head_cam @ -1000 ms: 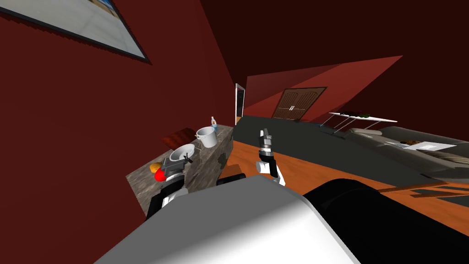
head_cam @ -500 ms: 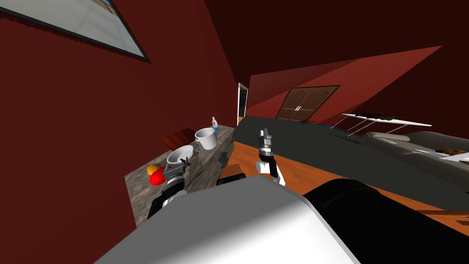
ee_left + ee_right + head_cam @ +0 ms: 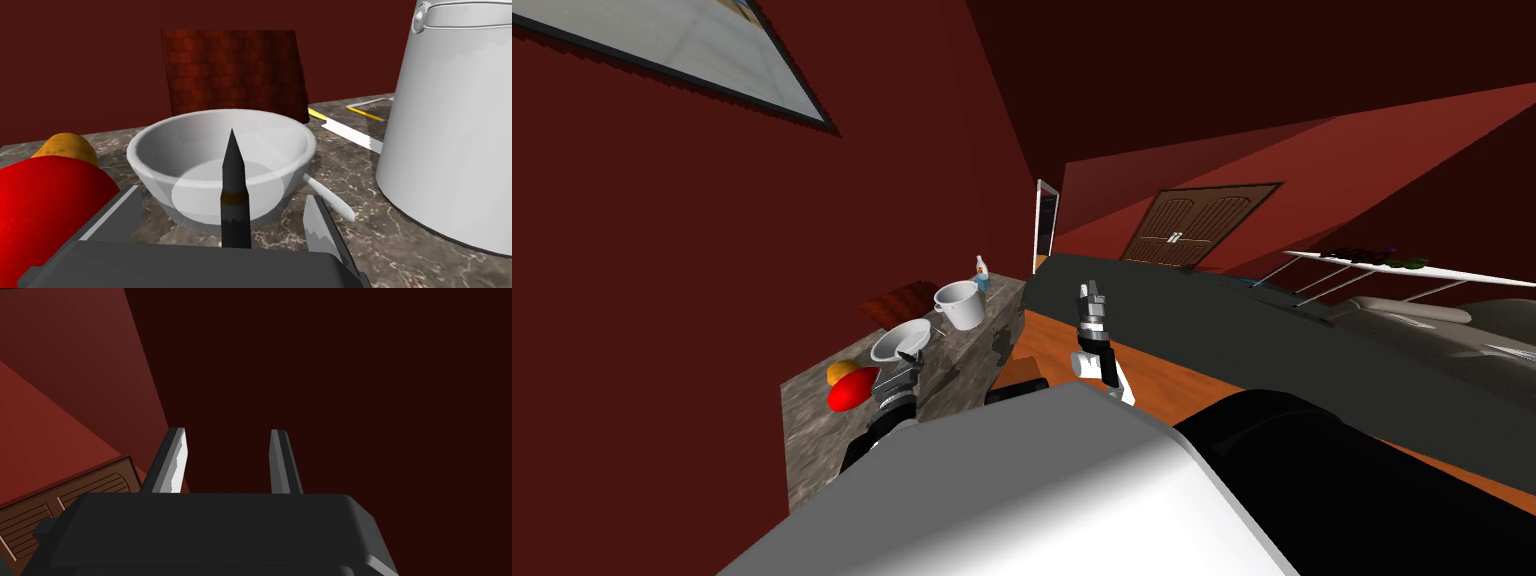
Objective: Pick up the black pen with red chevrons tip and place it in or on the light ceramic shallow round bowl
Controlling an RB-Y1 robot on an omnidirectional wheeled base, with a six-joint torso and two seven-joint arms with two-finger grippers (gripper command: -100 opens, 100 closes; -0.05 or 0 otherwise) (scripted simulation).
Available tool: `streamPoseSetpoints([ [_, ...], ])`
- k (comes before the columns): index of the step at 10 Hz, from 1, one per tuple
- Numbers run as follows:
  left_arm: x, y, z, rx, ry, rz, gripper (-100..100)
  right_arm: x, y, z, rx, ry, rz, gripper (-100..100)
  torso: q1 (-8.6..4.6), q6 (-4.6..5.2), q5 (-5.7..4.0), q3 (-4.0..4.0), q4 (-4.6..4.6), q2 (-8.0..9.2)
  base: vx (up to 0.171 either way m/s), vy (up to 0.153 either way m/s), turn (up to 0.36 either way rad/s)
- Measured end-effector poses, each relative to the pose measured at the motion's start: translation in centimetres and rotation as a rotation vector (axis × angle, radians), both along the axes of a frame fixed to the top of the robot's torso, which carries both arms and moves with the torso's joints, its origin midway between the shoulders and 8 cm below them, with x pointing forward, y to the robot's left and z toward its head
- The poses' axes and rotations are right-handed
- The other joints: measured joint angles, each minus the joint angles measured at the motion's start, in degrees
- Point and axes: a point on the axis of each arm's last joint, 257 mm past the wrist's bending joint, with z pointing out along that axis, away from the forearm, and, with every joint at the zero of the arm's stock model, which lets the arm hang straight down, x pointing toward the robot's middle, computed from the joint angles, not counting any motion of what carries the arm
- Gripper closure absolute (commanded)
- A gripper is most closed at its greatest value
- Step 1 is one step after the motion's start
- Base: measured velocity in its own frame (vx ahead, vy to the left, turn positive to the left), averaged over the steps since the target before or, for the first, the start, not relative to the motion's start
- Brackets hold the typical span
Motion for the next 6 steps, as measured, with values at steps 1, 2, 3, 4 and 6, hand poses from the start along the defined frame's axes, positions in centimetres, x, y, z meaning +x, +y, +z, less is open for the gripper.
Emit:
streamPoseSetpoints([
  [1, -0.22, 0.16, -0.59, -0.036, 0.000, 0.012, -100, 0.00, 0.00, 0.00, 0.000, 0.000, 0.000, 0, 0.01, 0.00, 0.00, 0.01, 0.00, 0.02, 0.028, -0.020, 0.014],
  [2, -0.24, 0.15, -0.69, -0.042, 0.001, 0.012, 0, 0.00, 0.00, 0.00, 0.000, 0.000, 0.000, 0, 0.08, 0.01, 0.01, 0.06, 0.02, 0.12, 0.005, -0.004, -0.002],
  [3, -0.23, 0.14, -0.68, -0.041, 0.001, 0.012, -100, 0.00, 0.00, 0.00, 0.000, 0.000, 0.000, 0, 0.14, 0.01, 0.03, 0.12, 0.04, 0.21, 0.000, 0.000, 0.000],
  [4, -0.23, 0.14, -0.68, -0.041, 0.001, 0.012, 100, 0.00, 0.00, 0.00, 0.000, 0.000, 0.000, 0, 0.17, 0.01, 0.03, 0.14, 0.05, 0.24, 0.000, 0.000, 0.000],
  [6, -0.31, 0.21, -0.70, -0.040, 0.001, 0.014, 100, 0.00, 0.00, 0.00, 0.000, 0.000, 0.000, 0, 0.18, 0.10, 0.05, 0.13, 0.06, 0.21, -0.001, 0.000, 0.009],
])
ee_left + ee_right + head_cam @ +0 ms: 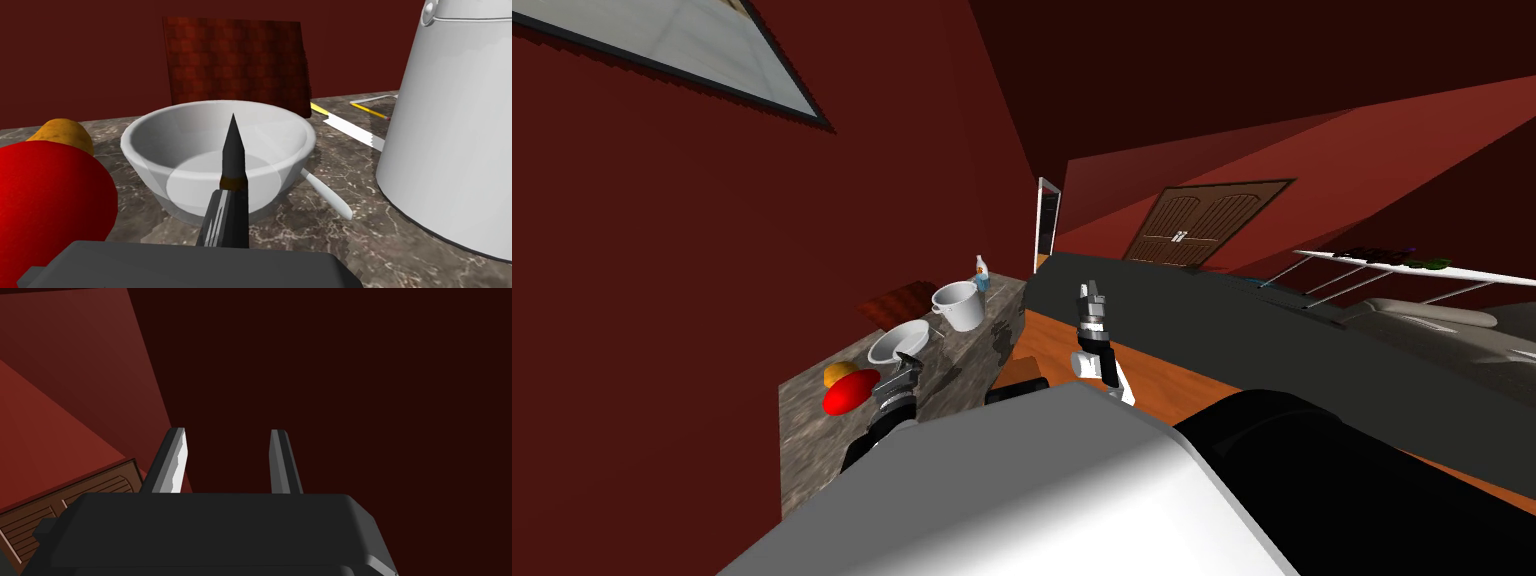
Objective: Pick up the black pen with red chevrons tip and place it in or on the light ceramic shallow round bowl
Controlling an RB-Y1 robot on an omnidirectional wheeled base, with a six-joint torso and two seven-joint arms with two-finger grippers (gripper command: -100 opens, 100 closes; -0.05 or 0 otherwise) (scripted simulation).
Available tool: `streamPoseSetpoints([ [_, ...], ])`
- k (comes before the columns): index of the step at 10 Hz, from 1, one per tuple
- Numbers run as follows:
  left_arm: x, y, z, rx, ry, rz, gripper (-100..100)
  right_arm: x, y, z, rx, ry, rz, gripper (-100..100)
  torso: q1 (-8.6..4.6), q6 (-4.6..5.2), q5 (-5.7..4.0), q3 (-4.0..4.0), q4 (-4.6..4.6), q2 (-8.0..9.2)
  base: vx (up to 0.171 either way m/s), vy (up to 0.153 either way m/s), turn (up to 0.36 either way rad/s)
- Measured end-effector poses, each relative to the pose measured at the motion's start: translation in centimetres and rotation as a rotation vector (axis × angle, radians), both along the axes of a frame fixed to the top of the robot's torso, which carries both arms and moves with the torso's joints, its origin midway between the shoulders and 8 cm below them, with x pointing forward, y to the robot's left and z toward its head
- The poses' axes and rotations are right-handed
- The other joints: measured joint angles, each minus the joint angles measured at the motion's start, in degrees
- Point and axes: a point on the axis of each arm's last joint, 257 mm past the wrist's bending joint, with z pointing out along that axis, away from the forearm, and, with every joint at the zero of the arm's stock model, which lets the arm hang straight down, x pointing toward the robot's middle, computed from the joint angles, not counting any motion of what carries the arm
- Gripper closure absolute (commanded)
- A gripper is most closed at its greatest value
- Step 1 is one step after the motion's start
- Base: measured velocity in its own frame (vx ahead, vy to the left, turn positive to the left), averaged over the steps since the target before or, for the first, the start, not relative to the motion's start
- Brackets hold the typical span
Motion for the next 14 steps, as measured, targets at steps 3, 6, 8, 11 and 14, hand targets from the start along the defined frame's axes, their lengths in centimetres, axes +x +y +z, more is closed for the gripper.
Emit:
streamPoseSetpoints([
  [3, 0.0, 0.0, 0.0, 0.000, 0.000, 0.000, 0, 0.0, 0.0, 0.0, 0.000, 0.000, 0.000, 0, 0.01, 0.01, 0.00, -0.06, -0.02, -0.10, 0.000, 0.000, 0.000],
  [6, -0.3, 1.4, 0.3, 0.037, 0.004, 0.011, -100, 0.0, 0.0, 0.0, 0.000, 0.000, 0.000, 0, -0.29, 0.00, -0.06, -0.17, -0.06, -0.30, 0.051, -0.078, 0.042],
  [8, -0.5, 2.6, 0.3, 0.055, 0.001, 0.040, -100, 0.0, 0.0, 0.0, 0.000, 0.000, 0.000, 0, -0.36, 0.01, -0.08, -0.20, -0.08, -0.34, 0.064, -0.090, 0.036],
  [11, -1.1, 4.5, 0.2, 0.077, -0.005, 0.088, -100, 0.0, 0.0, 0.0, 0.000, 0.000, 0.000, 0, -0.36, 0.00, -0.08, -0.22, -0.08, -0.37, 0.063, -0.093, 0.036],
  [14, -2.0, 6.0, -0.4, 0.085, -0.012, 0.143, -100, 0.0, 0.0, 0.0, 0.000, 0.000, 0.000, 0, -0.20, 0.01, -0.05, -0.26, -0.10, -0.45, 0.085, -0.047, 0.031],
])
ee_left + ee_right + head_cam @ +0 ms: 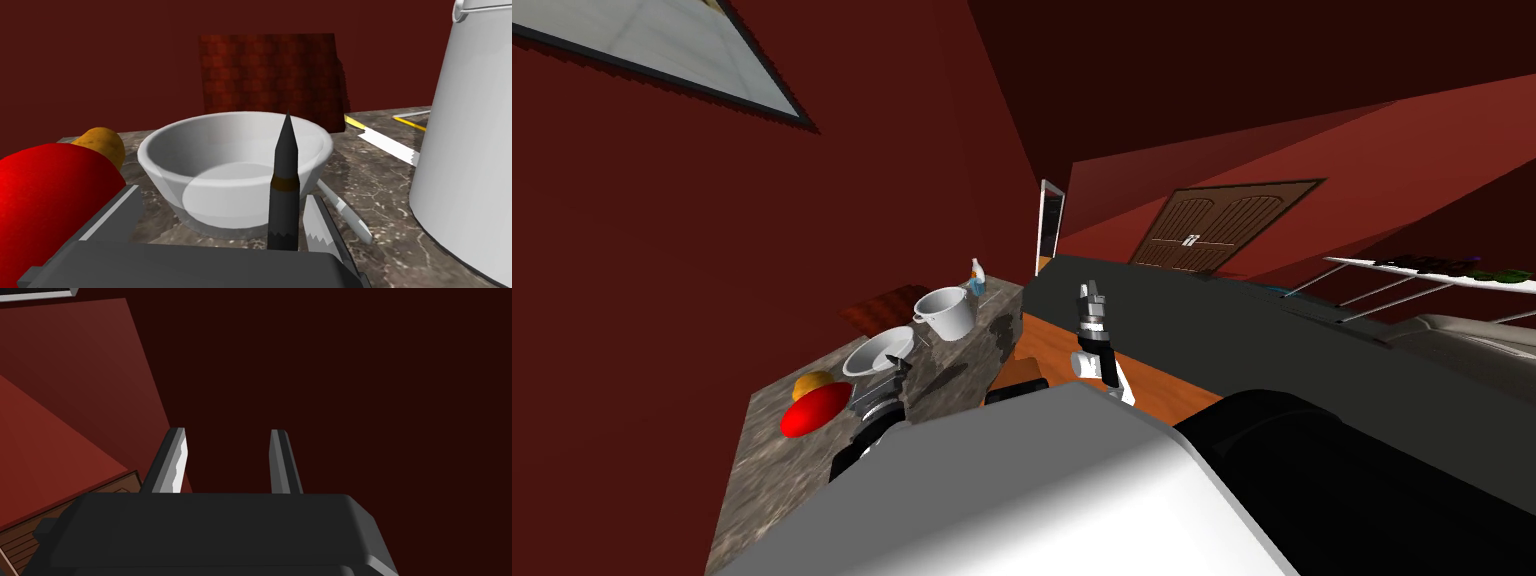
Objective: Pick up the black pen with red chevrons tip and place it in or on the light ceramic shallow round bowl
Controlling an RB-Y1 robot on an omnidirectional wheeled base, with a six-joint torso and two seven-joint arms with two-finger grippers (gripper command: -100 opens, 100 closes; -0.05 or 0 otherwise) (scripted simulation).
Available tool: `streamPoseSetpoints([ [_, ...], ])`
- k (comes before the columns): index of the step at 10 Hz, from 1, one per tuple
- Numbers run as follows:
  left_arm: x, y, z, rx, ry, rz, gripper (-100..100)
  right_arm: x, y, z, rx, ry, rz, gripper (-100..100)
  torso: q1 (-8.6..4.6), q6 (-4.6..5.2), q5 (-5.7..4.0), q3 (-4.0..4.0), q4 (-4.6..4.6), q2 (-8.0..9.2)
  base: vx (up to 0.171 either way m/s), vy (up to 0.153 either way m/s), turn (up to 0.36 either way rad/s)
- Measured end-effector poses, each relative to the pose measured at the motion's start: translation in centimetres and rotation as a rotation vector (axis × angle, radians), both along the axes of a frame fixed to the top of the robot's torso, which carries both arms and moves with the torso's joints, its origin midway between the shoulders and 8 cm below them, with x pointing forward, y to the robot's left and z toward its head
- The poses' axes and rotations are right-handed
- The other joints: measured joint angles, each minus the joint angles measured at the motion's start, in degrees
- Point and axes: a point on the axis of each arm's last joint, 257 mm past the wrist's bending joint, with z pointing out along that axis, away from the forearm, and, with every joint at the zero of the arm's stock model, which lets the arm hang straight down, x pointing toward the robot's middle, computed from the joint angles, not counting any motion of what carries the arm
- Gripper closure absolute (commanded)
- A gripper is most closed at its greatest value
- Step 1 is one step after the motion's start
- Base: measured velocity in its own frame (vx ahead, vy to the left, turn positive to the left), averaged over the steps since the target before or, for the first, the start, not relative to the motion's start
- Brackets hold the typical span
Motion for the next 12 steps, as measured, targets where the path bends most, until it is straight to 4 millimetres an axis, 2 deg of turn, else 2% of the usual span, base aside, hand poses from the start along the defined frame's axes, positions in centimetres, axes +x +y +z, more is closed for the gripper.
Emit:
streamPoseSetpoints([
  [4, -0.7, -0.4, -1.0, -0.051, -0.023, 0.060, -100, 0.0, 0.0, 0.0, 0.000, 0.000, 0.000, 0, 0.26, 0.00, 0.06, 0.10, 0.03, 0.19, 0.041, 0.013, 0.000],
  [5, -0.7, -0.5, -1.1, -0.052, -0.023, 0.061, 0, 0.0, 0.0, 0.0, 0.000, 0.000, 0.000, 0, 0.25, 0.00, 0.05, 0.14, 0.05, 0.27, 0.000, 0.000, 0.000],
  [6, -0.7, -0.5, -1.1, -0.052, -0.023, 0.061, -100, 0.0, 0.0, 0.0, 0.000, 0.000, 0.000, 0, 0.23, 0.00, 0.05, 0.17, 0.06, 0.31, 0.020, -0.065, -0.246],
  [8, -2.4, 1.7, -2.7, -0.055, -0.005, 0.083, -100, 0.0, 0.0, 0.0, 0.000, 0.000, 0.000, 0, -0.03, -0.01, -0.01, 0.16, 0.05, 0.29, 0.022, -0.104, -0.143],
  [9, -4.0, 3.4, -3.1, -0.056, 0.009, 0.103, -100, 0.0, 0.0, 0.0, 0.000, 0.000, 0.000, 0, -0.18, 0.01, -0.04, 0.16, 0.05, 0.29, 0.027, -0.093, -0.089],
  [10, -4.6, 4.3, -3.4, -0.067, 0.007, 0.113, -100, 0.0, 0.0, 0.0, 0.000, 0.000, 0.000, 0, -0.12, 0.00, -0.03, 0.15, 0.05, 0.27, 0.034, -0.098, -0.214],
  [12, -7.0, 6.4, -4.4, -0.065, 0.022, 0.143, -100, 0.0, 0.0, 0.0, 0.000, 0.000, 0.000, 0, -0.04, -0.01, -0.02, 0.16, 0.05, 0.29, 0.013, -0.050, -0.047],
])
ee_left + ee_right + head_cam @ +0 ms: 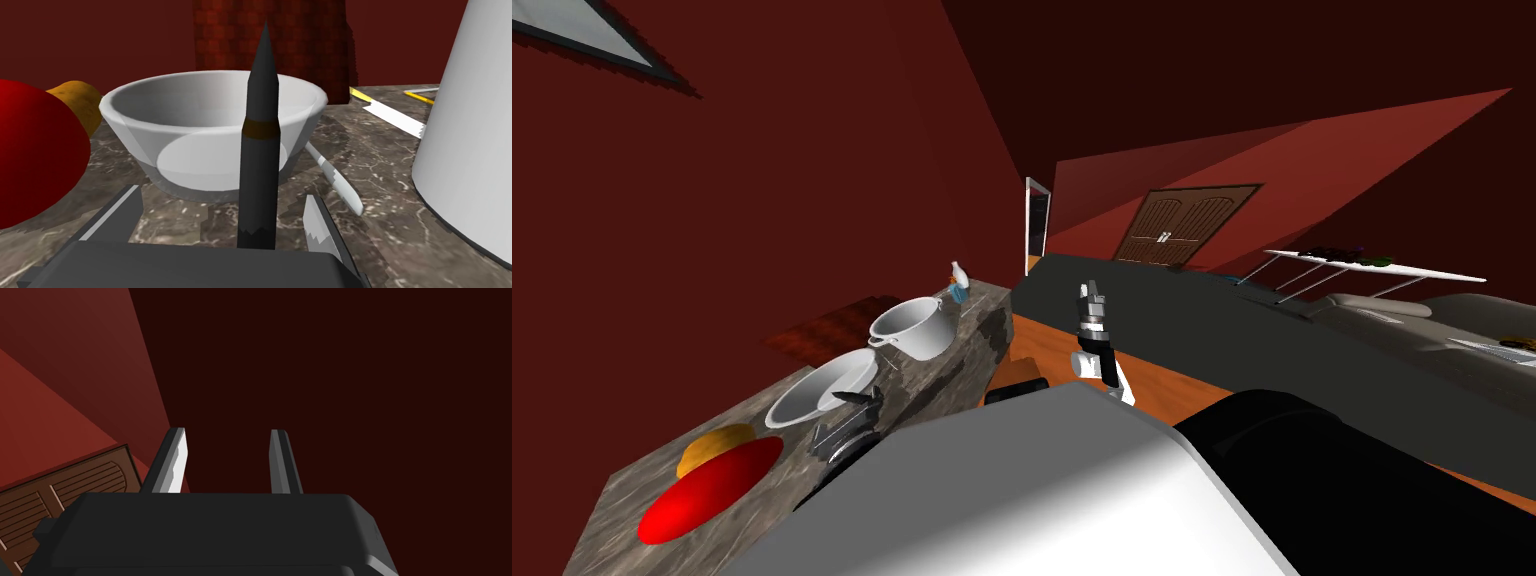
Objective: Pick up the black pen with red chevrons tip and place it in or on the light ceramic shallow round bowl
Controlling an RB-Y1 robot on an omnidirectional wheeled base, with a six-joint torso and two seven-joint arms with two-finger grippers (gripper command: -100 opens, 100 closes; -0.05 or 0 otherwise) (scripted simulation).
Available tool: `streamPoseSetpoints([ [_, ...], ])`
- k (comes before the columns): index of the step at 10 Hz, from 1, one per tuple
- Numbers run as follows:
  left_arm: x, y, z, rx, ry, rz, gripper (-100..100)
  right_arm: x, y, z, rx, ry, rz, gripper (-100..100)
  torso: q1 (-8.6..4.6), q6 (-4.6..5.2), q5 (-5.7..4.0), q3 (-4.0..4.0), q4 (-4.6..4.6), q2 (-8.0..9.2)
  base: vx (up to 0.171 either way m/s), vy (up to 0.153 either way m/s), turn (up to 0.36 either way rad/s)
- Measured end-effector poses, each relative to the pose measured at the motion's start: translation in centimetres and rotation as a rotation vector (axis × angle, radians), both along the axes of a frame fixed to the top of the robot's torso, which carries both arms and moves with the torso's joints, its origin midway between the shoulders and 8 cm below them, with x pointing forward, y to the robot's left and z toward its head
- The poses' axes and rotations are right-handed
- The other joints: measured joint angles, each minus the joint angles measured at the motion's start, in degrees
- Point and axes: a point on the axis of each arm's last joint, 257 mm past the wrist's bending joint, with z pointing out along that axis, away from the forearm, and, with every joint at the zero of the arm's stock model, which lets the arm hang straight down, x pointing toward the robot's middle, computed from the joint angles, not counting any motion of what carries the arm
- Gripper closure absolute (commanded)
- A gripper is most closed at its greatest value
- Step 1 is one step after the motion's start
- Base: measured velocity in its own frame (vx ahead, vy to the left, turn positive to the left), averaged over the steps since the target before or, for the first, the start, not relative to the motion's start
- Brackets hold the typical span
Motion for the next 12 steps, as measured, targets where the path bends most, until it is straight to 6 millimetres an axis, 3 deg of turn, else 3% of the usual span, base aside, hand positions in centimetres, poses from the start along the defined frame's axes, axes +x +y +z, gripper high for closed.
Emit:
streamPoseSetpoints([
  [1, -0.4, 0.4, -0.1, -0.011, -0.008, 0.004, -100, 0.0, 0.0, 0.0, 0.000, 0.000, 0.000, 0, 0.14, -0.01, 0.03, 0.03, 0.01, 0.05, 0.012, -0.062, -0.224],
  [2, -1.4, 2.1, -0.6, -0.006, 0.004, 0.020, -100, 0.0, 0.0, 0.0, 0.000, 0.000, 0.000, 0, 0.09, 0.04, 0.03, 0.03, 0.01, 0.04, 0.017, -0.065, -0.110],
  [7, -6.6, 7.0, -0.6, -0.006, 0.009, 0.086, -100, 0.0, 0.0, 0.0, 0.000, 0.000, 0.000, 0, 0.07, 0.04, 0.02, 0.01, 0.01, 0.00, 0.029, -0.071, -0.122],
  [9, -7.9, 8.5, -0.4, -0.014, -0.003, 0.103, -100, 0.0, 0.0, 0.0, 0.000, 0.000, 0.000, 0, 0.13, -0.02, 0.03, 0.02, 0.01, 0.04, 0.022, -0.052, -0.073],
  [12, -11.9, 12.6, 0.9, 0.005, -0.003, 0.152, -100, 0.0, 0.0, 0.0, 0.000, 0.000, 0.000, 0, -0.06, 0.01, -0.02, 0.01, 0.01, 0.02, 0.031, -0.088, -0.148],
])
